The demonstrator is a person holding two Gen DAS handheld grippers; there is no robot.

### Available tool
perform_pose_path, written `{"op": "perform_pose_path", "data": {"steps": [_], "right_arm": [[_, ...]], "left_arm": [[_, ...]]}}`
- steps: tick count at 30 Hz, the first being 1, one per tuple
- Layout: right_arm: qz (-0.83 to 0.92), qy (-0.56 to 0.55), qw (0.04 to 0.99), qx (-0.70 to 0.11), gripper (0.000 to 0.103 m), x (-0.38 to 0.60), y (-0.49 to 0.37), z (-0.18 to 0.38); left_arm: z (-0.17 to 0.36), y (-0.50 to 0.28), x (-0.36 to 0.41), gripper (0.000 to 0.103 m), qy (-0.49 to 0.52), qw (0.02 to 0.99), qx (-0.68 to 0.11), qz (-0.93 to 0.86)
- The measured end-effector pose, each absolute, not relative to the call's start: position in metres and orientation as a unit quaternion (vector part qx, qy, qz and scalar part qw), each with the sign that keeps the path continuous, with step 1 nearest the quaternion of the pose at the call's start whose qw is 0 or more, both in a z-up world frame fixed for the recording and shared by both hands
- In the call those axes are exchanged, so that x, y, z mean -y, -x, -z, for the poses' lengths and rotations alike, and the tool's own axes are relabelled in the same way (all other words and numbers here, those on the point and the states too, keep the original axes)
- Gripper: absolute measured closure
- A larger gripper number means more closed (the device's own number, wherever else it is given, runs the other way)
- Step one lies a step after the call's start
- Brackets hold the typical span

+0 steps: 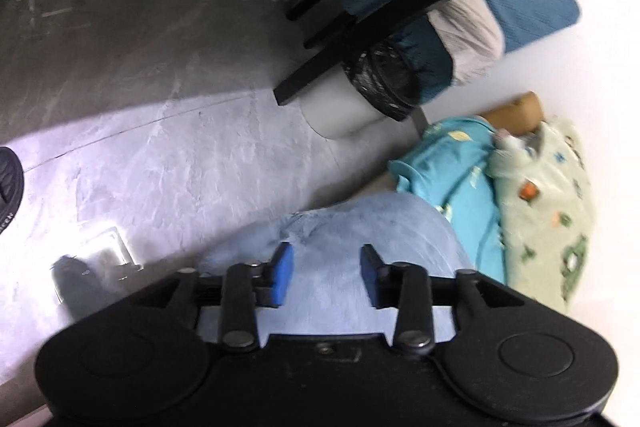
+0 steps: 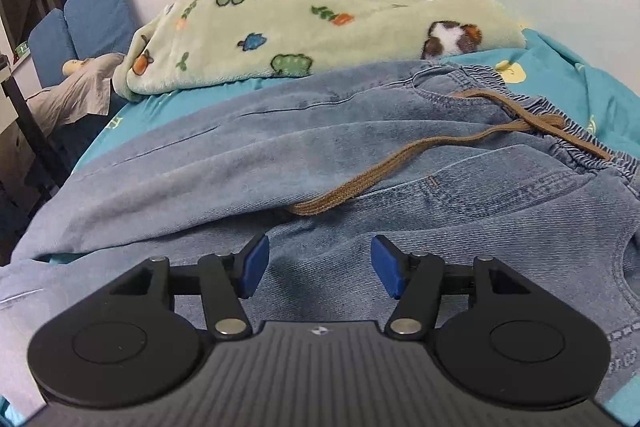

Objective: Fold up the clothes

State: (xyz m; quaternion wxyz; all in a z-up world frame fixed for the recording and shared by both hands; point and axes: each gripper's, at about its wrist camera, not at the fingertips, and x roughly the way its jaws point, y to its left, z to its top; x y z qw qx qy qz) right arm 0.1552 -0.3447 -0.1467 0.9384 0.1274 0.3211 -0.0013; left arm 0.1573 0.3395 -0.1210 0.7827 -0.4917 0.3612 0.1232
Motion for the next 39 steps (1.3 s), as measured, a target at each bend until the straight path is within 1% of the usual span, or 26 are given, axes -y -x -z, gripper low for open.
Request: {"op": "perform_pose_path", "data": {"steps": [2,4,5,8,11,16,17,18,19,20,22,24,27,29,30,31,32,34,35,37,39], "right_arm": [[0.005,-0.124,0.94,-0.318,0.043,0.346,-0.15,0.141],[0.008,-0.121,0.941,-0.314,0.043,0.347,-0.144,0.136],[0.01,-0.12,0.942,-0.313,0.043,0.348,-0.142,0.134],[0.02,-0.118,0.943,-0.312,0.043,0.352,-0.135,0.127],[0.035,-0.114,0.941,-0.317,0.043,0.359,-0.125,0.118],[0.062,-0.153,0.94,-0.3,0.042,0.395,-0.1,0.083],[0.073,-0.169,0.939,-0.289,0.04,0.407,-0.093,0.075],[0.088,-0.194,0.937,-0.278,0.037,0.422,-0.083,0.069],[0.103,-0.221,0.933,-0.266,0.035,0.437,-0.073,0.063],[0.118,-0.247,0.928,-0.254,0.034,0.453,-0.063,0.058],[0.147,-0.292,0.913,-0.242,0.03,0.48,-0.044,0.056],[0.176,-0.335,0.895,-0.236,0.023,0.506,-0.028,0.06],[0.202,-0.4,0.857,-0.255,0.023,0.534,-0.019,0.084],[0.199,-0.44,0.829,-0.282,0.023,0.541,-0.028,0.104],[0.195,-0.454,0.817,-0.297,0.023,0.544,-0.035,0.114],[0.192,-0.467,0.805,-0.312,0.024,0.546,-0.043,0.124],[0.199,-0.464,0.801,-0.321,0.024,0.547,-0.05,0.129],[0.218,-0.445,0.8,-0.339,0.024,0.547,-0.065,0.136],[0.227,-0.435,0.799,-0.348,0.025,0.547,-0.073,0.14],[0.235,-0.435,0.797,-0.347,0.03,0.55,-0.077,0.147],[0.241,-0.436,0.795,-0.345,0.045,0.553,-0.08,0.153]], "left_arm": [[0.116,-0.132,-0.344,0.06,0.506,0.776,-0.359,-0.113],[0.117,-0.105,-0.35,0.051,0.517,0.766,-0.364,-0.116],[0.119,-0.093,-0.351,0.05,0.52,0.761,-0.369,-0.119],[0.133,-0.059,-0.358,0.049,0.541,0.743,-0.375,-0.119],[0.158,-0.036,-0.36,0.048,0.585,0.707,-0.381,-0.116],[0.189,-0.028,-0.354,0.047,0.63,0.67,-0.381,-0.1],[0.193,-0.029,-0.353,0.047,0.634,0.666,-0.38,-0.098],[0.196,-0.03,-0.353,0.049,0.639,0.665,-0.374,-0.098],[0.199,-0.031,-0.354,0.054,0.643,0.664,-0.369,-0.099],[0.201,-0.033,-0.354,0.055,0.646,0.664,-0.363,-0.101],[0.2,-0.038,-0.354,0.056,0.648,0.667,-0.354,-0.097],[0.201,-0.047,-0.354,0.056,0.647,0.668,-0.355,-0.088],[0.204,-0.06,-0.355,0.057,0.637,0.67,-0.368,-0.095],[0.207,-0.067,-0.354,0.066,0.635,0.669,-0.373,-0.099],[0.208,-0.069,-0.353,0.079,0.633,0.671,-0.374,-0.099],[0.206,-0.071,-0.353,0.095,0.626,0.677,-0.374,-0.102],[0.203,-0.072,-0.351,0.098,0.613,0.688,-0.372,-0.11],[0.192,-0.071,-0.346,0.1,0.588,0.71,-0.368,-0.119],[0.186,-0.069,-0.343,0.1,0.579,0.719,-0.365,-0.123],[0.174,-0.063,-0.341,0.1,0.574,0.727,-0.354,-0.126],[0.16,-0.055,-0.34,0.1,0.577,0.731,-0.343,-0.124]]}}
